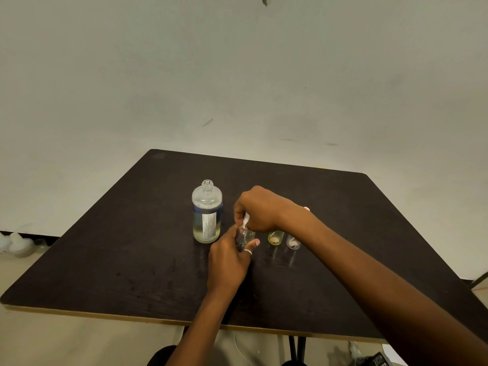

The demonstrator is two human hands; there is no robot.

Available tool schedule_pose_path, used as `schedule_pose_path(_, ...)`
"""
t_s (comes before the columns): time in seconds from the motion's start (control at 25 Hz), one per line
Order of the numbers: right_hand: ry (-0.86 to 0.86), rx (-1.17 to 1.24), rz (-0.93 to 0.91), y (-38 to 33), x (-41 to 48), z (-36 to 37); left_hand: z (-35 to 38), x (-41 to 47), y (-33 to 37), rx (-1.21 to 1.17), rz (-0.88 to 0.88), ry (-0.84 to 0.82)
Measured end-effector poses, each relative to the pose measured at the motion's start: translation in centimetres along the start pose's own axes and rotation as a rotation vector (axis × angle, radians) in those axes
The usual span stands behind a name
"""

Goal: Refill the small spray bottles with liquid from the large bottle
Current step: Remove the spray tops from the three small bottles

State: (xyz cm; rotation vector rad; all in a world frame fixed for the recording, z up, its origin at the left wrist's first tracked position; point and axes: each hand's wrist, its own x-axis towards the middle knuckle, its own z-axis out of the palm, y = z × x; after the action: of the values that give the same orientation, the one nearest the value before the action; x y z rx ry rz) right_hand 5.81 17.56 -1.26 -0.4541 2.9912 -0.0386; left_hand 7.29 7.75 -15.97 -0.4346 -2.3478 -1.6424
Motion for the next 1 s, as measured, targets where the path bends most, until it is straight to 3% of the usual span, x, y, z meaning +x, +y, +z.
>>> schedule_pose_path(0.2,-0.007,-0.019,-0.027,0.03,-0.15,0.25,0.15,0.06,-0.18,0.010,-0.001,0.010)
schedule_pose_path(0.44,0.129,-0.185,0.175,-0.27,-0.43,0.10,0.06,0.04,-0.07,0.010,-0.011,-0.003)
schedule_pose_path(0.84,-0.028,0.011,-0.024,-0.04,-0.36,-0.40,0.04,-0.08,-0.12,-0.012,-0.005,-0.001)
schedule_pose_path(1.0,0.093,-0.120,0.123,0.05,-0.26,-0.14,0.12,0.03,-0.18,0.001,-0.016,0.003)
